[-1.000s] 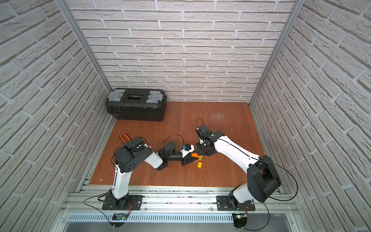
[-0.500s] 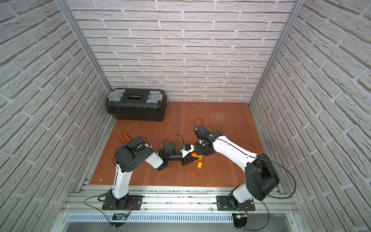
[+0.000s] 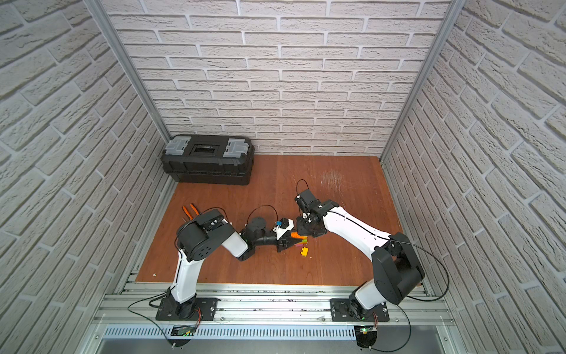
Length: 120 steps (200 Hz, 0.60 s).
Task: Assemble a carrot with lego
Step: Assemble the lego brick with the lego brick.
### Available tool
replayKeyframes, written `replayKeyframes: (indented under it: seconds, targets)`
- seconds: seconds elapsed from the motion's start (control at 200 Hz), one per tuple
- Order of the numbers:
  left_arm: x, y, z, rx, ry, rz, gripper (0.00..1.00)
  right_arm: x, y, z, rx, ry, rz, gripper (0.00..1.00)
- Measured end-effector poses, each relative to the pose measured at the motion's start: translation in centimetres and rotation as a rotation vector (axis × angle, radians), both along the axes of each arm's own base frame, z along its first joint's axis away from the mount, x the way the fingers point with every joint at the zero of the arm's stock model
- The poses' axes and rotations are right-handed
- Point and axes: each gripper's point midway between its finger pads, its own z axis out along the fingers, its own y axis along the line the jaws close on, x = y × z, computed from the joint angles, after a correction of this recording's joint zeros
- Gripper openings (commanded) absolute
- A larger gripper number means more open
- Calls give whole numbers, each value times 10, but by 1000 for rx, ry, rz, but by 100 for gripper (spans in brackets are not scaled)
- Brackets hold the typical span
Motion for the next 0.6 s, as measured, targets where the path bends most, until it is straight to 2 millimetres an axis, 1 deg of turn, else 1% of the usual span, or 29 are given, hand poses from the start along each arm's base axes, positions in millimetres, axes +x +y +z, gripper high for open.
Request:
replayKeyframes:
  seconds: [0.05,0.13,0.27,0.315,0.38,0.46,0.58,0.6]
  targets:
    - [0,0,0,-3,2,2,0,0,0,0,0,-1,0,4]
    - [1,1,0,-5,2,4,0,1,1,0,1,-1,0,12]
    - [1,1,0,-5,6,5,0,2,2,-3,3,9,2,34]
    - [1,1,0,-4,7,9,0,5,5,-4,8,5,1,38]
    - [2,2,0,-6,9,9,0,6,3,-4,-4,6,-2,44]
    - [1,2,0,-6,9,7,0,5,0,-3,-18,8,-4,49]
    - [1,2,0,-5,2,4,0,2,-2,0,-28,24,-3,52]
    - [0,2,0,-4,1,4,2,0,-1,1,-27,30,1,53]
